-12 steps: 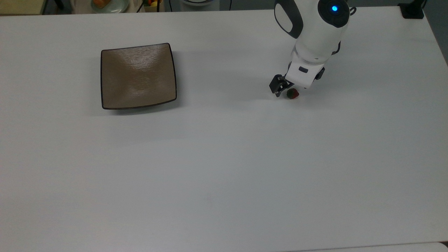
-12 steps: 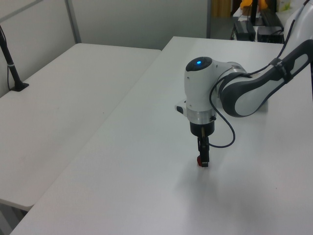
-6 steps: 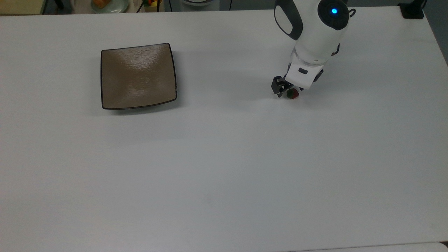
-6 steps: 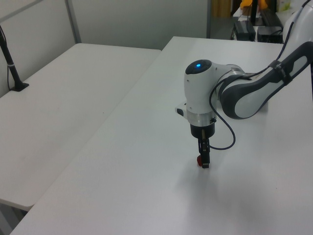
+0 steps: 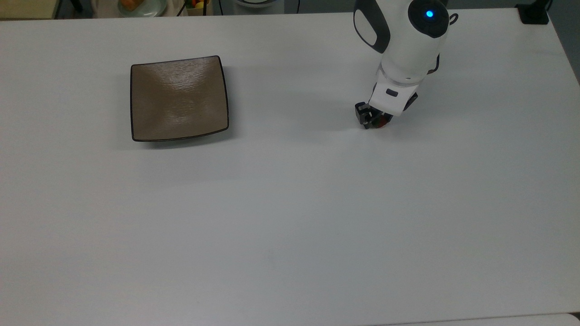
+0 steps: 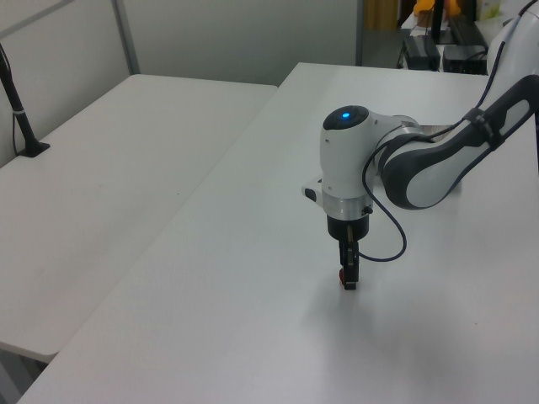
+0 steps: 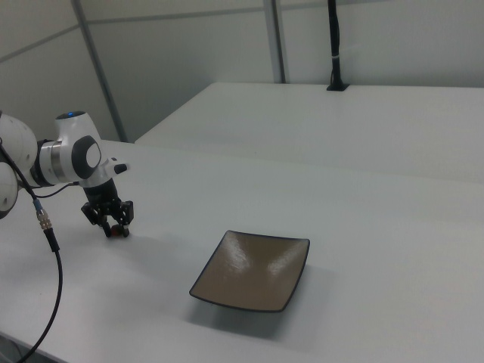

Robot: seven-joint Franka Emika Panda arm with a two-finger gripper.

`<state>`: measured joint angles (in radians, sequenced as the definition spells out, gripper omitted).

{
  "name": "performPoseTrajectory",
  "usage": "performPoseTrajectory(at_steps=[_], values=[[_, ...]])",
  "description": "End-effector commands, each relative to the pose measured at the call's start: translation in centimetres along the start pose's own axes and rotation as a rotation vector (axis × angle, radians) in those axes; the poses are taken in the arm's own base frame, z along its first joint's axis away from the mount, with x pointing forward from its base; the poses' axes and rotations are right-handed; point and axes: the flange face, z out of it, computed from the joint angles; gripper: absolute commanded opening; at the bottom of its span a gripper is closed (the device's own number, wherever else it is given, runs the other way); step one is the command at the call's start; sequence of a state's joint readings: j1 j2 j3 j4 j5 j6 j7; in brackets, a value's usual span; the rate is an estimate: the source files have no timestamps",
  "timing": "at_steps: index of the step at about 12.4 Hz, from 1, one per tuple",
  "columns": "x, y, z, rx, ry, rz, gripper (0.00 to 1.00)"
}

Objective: Strawberries on a ceramic plate
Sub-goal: 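Close the gripper on the red strawberry, then lift the strawberry and carry it over the brown square plate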

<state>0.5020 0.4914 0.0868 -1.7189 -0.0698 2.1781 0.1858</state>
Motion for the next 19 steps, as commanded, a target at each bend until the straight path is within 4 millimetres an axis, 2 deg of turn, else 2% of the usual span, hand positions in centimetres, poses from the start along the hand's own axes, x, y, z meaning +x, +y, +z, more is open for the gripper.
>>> performPoseTrajectory(at_steps=[1, 3, 5, 7, 10, 13, 15, 16, 17, 19], values=[[-0.2, -0.2, 0.0, -0.015, 0.02, -0.02, 0.37], [-0.2, -0.2, -0.2, -0.014, 0.021, -0.02, 0.17], [-0.2, -0.2, -0.5, -0.015, 0.02, -0.044, 0.16], [-0.2, 0.2, -1.7, -0.014, 0.029, -0.053, 0.16], [-1.1, 2.3, -6.8, -0.013, 0.021, -0.013, 0.16], [-3.3, 5.9, -14.1, -0.022, 0.03, 0.049, 0.16], [-4.5, 7.8, -17.1, -0.014, 0.038, 0.085, 0.16], [-5.5, 9.3, -19.5, 0.01, 0.041, 0.098, 0.17], [-6.2, 10.7, -20.7, 0.027, 0.031, 0.084, 0.17], [-9.1, 14.7, -24.1, 0.072, 0.007, 0.054, 0.17]])
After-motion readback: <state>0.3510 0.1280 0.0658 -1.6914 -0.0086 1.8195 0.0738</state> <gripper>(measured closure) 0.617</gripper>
